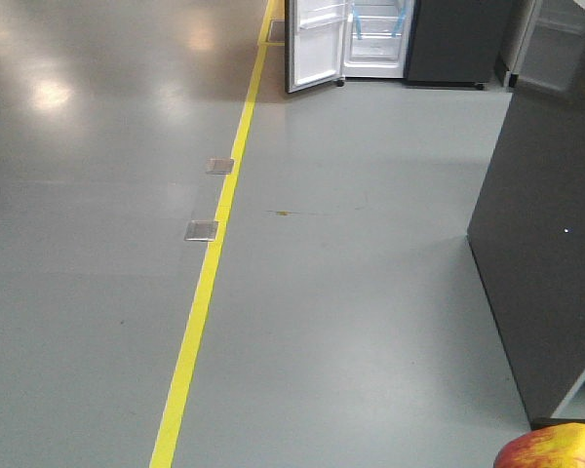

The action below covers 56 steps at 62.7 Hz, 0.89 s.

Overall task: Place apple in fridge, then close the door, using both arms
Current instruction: 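Drive the base away from the counter toward the open refrigerator, holding the apple, then drive the base up to the open refrigerator door, apple held in right gripper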

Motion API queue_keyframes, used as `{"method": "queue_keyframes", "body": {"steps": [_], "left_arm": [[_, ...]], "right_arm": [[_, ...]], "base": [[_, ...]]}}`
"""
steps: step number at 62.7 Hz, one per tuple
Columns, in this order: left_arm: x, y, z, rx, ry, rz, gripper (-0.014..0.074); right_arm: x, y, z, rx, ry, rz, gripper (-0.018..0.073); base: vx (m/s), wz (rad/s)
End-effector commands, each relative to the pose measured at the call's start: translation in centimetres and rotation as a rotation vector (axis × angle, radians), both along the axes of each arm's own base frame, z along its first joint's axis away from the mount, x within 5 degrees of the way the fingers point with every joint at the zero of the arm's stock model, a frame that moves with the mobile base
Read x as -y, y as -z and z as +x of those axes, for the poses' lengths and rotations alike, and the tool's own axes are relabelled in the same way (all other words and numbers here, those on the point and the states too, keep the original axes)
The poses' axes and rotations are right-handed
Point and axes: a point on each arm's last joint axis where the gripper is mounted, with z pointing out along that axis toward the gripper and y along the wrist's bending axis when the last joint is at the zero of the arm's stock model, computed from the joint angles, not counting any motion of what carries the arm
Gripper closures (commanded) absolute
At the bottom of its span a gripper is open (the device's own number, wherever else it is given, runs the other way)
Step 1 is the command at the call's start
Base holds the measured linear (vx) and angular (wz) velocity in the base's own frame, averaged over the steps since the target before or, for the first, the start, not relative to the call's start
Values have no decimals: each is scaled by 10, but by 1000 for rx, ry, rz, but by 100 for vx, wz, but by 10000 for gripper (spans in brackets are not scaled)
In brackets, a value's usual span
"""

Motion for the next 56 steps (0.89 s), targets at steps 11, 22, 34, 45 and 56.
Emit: {"method": "queue_keyframes", "body": {"steps": [11,22,34,45,56], "left_arm": [[0,-1,-1,70,-3,-10,603],[0,-1,-1,70,-3,-10,603],[0,-1,-1,70,-3,-10,603],[0,-1,-1,70,-3,-10,603],[0,-1,-1,70,-3,-10,603]], "right_arm": [[-2,-13,3,46,20,69,148],[-2,-13,3,46,20,69,148],[-2,-13,3,46,20,69,148],[-2,-13,3,46,20,69,148],[-2,-13,3,46,20,69,148]], "base": [[11,10],[13,4],[16,-3],[19,-10],[21,-12]]}}
